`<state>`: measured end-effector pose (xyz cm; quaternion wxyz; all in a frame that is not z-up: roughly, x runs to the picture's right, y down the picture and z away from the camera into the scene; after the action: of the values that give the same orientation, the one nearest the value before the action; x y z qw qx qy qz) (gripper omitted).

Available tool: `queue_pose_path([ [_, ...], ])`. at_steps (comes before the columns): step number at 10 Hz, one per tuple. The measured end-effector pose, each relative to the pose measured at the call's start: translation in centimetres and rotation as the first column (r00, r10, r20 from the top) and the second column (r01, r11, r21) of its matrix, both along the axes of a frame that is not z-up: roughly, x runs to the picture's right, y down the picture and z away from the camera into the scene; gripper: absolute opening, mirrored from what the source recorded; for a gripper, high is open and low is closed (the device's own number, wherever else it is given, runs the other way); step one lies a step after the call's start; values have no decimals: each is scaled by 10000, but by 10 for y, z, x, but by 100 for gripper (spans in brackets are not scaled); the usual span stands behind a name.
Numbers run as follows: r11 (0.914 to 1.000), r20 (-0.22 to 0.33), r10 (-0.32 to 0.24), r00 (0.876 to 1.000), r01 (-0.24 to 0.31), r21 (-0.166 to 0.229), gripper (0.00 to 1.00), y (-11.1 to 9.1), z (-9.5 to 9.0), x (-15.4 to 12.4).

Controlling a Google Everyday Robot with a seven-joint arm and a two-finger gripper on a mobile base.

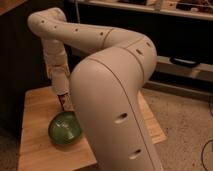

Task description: Place the ceramic cup over the eraser

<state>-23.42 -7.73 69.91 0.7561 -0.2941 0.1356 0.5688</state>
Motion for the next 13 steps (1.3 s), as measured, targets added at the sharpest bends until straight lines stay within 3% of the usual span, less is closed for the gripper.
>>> queue_pose_path([
  [4,9991,-271,-293,9992,284,-302,6,21,20,-1],
  [13,9979,-218,-221,9995,208,-609,6,31,44,5],
])
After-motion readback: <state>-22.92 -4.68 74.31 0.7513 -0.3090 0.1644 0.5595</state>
